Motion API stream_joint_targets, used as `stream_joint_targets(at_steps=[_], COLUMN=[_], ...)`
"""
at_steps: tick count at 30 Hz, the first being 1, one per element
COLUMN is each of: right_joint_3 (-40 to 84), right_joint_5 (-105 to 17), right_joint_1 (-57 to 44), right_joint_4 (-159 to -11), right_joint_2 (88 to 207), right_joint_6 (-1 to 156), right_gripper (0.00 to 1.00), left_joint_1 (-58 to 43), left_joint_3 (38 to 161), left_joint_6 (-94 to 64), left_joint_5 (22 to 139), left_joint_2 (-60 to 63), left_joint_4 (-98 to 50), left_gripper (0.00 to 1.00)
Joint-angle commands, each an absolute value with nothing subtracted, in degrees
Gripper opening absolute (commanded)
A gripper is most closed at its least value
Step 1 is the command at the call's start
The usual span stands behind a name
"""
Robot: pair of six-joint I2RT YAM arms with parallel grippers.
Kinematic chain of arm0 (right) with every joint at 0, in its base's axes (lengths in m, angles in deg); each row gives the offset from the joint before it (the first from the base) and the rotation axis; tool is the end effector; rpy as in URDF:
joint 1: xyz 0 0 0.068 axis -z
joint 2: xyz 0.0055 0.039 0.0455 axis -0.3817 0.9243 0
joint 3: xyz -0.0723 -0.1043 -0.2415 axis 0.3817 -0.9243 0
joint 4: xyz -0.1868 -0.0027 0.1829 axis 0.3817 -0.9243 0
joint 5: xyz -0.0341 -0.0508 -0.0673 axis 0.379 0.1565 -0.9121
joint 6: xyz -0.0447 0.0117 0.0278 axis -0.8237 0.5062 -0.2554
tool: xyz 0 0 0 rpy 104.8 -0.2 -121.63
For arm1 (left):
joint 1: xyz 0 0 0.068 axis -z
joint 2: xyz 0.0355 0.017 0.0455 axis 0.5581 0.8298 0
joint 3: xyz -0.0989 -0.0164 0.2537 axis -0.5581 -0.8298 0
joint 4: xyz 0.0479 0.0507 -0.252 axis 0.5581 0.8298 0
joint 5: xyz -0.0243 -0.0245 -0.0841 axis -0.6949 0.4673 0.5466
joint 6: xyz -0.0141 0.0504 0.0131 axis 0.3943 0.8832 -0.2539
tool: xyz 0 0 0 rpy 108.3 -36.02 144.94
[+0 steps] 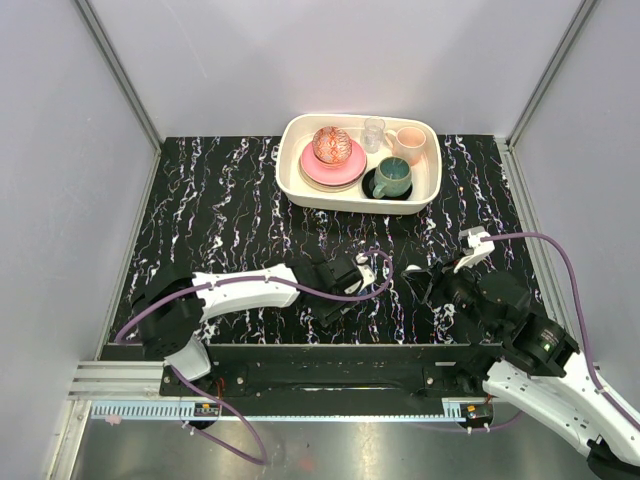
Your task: Sort the pills into containers
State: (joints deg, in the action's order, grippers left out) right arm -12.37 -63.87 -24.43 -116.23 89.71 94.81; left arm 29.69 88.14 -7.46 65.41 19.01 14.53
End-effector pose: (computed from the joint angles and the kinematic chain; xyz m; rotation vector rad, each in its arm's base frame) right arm 0.0731 0.0668 0.3240 -0.2077 1.8534 0.6802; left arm 0.1431 -0.2787 0.1963 1.3355 2.4158 -0.1541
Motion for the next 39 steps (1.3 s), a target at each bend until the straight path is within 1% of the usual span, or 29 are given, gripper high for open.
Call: stream_joint_targets(at_steps=[1,39], right_joint_3=[-12.45,-12.89], right_joint_5=[-65.27,-65.36], right_joint_1=[-24.76,-24.76], right_joint_4=[-115.38,-115.38], right_joint_2=[89.65,89.21], right_joint_6=[95.37,95.81], right_gripper=[0.00,0.00], left_joint_1=[29.45,29.10], left_joint_3=[90.82,95.31], left_joint_6=[-6.72,-4.88], left_joint_5=[64.88,64.62], left_joint_2=[19.29,21.75], left_joint_4=[14.40,20.38], left_gripper=[0.00,0.00])
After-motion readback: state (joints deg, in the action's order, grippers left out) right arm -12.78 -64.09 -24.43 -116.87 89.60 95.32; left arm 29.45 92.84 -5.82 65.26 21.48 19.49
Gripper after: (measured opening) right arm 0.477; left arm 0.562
